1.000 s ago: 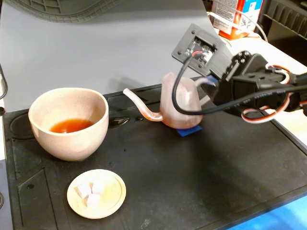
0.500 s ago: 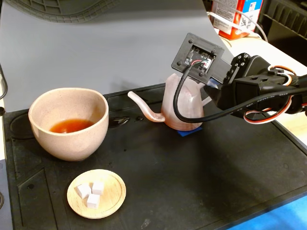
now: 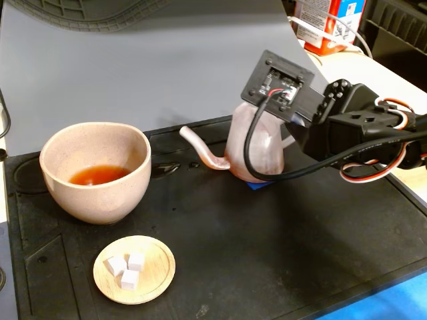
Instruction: Pick up a kettle and pour liquid into a cup.
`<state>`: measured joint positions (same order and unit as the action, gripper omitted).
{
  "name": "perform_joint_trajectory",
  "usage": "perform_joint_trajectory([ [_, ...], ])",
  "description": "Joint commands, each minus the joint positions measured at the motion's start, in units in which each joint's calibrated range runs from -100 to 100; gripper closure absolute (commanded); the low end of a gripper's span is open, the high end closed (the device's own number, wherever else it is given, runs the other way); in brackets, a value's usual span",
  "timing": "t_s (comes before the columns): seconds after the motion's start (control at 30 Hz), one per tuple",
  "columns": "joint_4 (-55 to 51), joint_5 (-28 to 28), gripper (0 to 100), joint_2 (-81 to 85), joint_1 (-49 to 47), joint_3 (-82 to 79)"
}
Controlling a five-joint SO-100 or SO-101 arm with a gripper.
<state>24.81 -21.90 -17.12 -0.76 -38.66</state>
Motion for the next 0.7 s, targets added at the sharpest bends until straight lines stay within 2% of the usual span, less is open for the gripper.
perform_joint_trajectory([
  [0.0, 1.3, 0.1, 99, 0.2, -0.1, 0.4],
  [0.27, 1.3, 0.1, 99, 0.2, 0.0, 0.6],
  [0.3, 1.3, 0.1, 94, 0.2, 0.0, 0.4],
  [0.43, 1.3, 0.1, 92, 0.1, 0.3, 0.5],
  [0.47, 1.3, 0.0, 87, 0.1, 0.0, 0.4],
  [0.67, 0.8, -0.2, 87, 0.1, -1.0, 0.4],
])
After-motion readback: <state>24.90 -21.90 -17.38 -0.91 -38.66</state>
